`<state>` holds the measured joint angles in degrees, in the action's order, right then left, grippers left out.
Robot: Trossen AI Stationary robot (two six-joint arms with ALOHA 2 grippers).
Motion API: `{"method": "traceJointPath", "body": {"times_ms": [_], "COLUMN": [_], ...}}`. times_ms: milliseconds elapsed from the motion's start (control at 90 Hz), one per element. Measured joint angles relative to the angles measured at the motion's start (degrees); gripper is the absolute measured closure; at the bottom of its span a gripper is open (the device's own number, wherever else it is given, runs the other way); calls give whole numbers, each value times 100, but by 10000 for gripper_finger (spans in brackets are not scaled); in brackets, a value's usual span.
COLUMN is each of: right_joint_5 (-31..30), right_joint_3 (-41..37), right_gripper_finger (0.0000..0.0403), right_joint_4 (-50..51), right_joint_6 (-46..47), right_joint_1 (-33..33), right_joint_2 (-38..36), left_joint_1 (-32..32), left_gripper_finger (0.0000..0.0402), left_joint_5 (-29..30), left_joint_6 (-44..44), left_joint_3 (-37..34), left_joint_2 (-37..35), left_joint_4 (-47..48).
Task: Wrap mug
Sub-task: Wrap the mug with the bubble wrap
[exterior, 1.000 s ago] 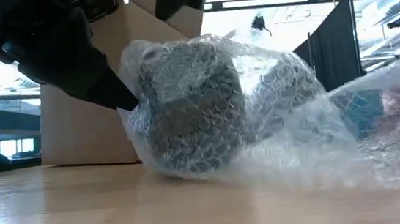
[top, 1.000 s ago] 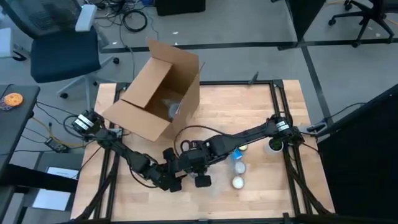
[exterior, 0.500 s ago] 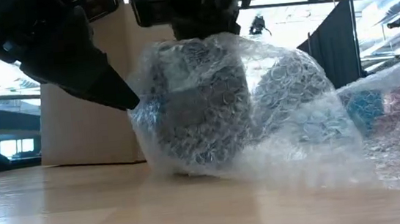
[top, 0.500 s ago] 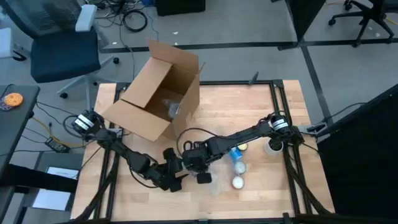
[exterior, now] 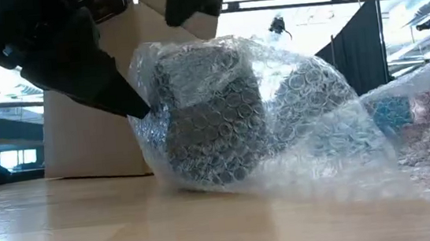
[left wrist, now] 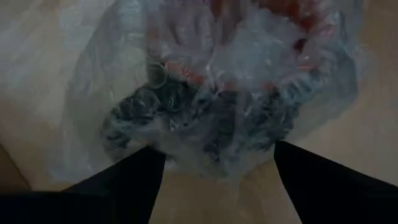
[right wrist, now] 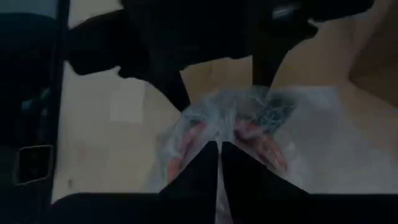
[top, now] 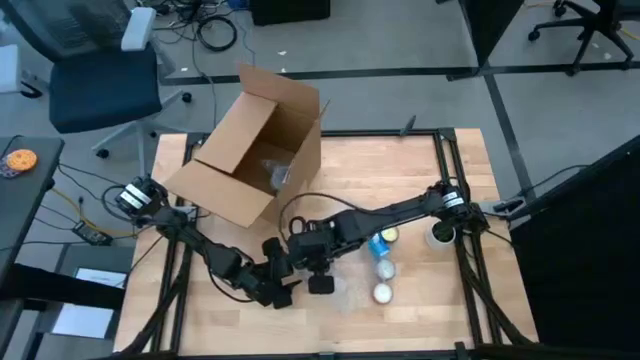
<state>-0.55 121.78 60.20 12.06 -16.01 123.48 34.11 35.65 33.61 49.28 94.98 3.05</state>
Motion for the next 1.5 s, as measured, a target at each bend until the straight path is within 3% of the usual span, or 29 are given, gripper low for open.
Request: {"method": "traceJointPath", "body": {"times_ms": [289, 556, 689, 1078, 1500], "right_joint_5": [216, 462, 460, 419, 475], "right_joint_3": [-1146, -2204, -2154, -686, -1515], "right_gripper_finger": [403, 402, 402, 403, 403], "right_joint_4": [-942, -1636, -1700, -352, -939], "right_joint_6": [55, 425, 630, 329, 155], "right_joint_1": [142, 322, 369, 47, 121], "right_joint_2": [26, -35, -17, 37, 453], "left_joint_1": [1, -13, -13, -9, -25], "left_gripper_finger": [115, 115, 115, 115, 115], "left_joint_5": [-354, -283, -120, 98, 220], "left_joint_6": [140, 155, 155, 157, 164], "left_joint_3": [0, 0, 0, 0, -7], "left_joint_2": [-137, -86, -85, -85, -83], "left_joint_4": [799, 644, 439, 383, 344]}}
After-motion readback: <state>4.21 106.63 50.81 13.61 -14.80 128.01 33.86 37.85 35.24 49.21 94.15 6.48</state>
